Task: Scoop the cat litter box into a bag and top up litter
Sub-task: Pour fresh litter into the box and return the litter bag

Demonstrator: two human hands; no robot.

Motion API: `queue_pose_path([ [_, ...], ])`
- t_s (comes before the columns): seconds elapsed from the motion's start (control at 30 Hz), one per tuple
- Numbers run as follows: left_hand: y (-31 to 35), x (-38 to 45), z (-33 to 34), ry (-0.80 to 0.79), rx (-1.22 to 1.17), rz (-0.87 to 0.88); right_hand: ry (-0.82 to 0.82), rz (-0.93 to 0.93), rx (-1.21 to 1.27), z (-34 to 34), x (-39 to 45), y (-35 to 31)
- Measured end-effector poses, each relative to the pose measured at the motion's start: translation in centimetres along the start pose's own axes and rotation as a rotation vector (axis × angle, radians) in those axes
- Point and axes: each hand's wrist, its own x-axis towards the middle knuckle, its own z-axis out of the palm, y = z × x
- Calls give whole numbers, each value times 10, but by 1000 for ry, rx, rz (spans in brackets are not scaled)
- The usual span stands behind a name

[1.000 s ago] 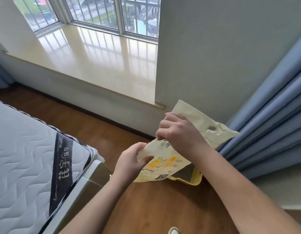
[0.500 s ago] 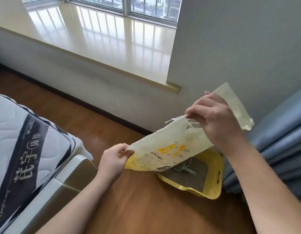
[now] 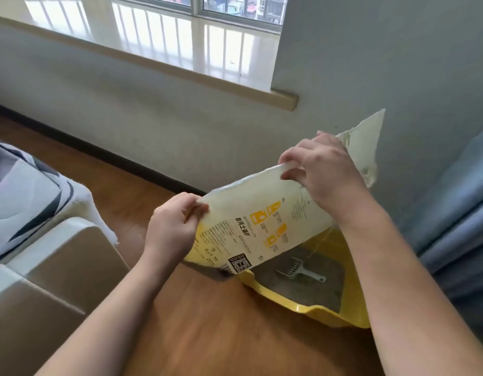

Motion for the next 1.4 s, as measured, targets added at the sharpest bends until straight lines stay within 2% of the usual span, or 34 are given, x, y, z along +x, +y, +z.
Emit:
queue_pose_path([
  [0.13,-1,1,9,3,36,48,-20,-59,55,30,-8,-22],
  [0.33,-2,2,14,40,55,119,101,-11,34,36,-21,-26],
  [0.47,-9,-4,7,25,84,166,124,8,45,35,-28,-28],
  [0.53,-17,-7,4,-31,50,97,126,19,45,35,-27,-29],
  [0.63,-30,-18,6,-138,-143,-147,136,57,63,33,-25,-29],
  [0.73,-38,-35,16,-126,-536,-400,165,115,113,28,-24,-28],
  [0.8,-42,-44,24,-78,-691,-487,174,128,136,25,-25,-29],
  [1.1,-35,-42,12,55,-750,-444,100,185,152,28,-30,-20],
  [1.4,-34,-37,1,7,-750,-424,-31,387,339,40,-42,-12],
])
